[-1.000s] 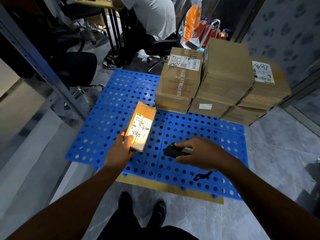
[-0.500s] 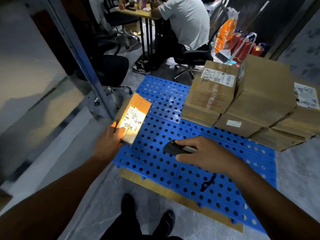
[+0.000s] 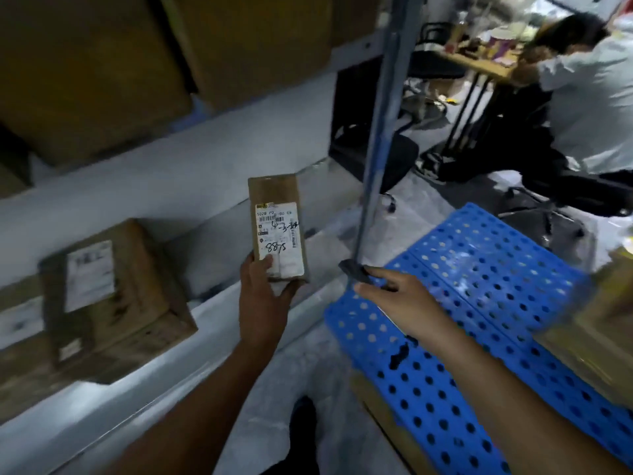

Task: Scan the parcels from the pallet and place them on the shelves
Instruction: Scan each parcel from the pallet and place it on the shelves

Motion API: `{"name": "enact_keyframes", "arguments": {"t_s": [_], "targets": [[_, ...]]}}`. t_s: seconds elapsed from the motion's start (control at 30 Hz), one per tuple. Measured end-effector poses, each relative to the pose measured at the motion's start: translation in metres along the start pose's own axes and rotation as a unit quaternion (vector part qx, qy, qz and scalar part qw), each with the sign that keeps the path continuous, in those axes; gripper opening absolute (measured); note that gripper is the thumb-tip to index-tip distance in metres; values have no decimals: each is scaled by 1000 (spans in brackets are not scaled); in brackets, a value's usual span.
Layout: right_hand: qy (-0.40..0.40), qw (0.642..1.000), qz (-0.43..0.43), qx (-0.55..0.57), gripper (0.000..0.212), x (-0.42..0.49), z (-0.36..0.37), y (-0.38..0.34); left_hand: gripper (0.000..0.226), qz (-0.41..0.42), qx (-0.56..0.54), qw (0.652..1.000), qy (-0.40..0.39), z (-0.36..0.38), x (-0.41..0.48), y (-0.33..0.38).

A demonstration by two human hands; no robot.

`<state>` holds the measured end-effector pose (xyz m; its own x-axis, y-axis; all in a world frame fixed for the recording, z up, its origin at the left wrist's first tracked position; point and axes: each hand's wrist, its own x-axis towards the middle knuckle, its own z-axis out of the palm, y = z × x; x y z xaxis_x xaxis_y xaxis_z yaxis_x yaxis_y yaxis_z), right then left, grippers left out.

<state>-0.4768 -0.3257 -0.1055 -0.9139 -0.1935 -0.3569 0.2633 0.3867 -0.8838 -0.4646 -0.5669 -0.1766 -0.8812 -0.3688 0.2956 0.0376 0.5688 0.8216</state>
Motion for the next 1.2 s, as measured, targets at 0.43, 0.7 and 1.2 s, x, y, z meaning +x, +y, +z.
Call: {"name": "enact_keyframes", "arguments": {"t_s": [0.43, 0.7, 1.2], "targets": [[-87, 992, -30, -89, 42, 148, 148, -48, 87, -1, 398, 917, -19, -45, 46, -83], [-99, 992, -34, -76, 42, 134, 133, -39, 99, -55, 440, 891, -100, -67, 80, -106], [105, 994, 35, -20, 56, -51, -89, 70, 112, 92, 270, 934, -215, 80, -9, 29]]}}
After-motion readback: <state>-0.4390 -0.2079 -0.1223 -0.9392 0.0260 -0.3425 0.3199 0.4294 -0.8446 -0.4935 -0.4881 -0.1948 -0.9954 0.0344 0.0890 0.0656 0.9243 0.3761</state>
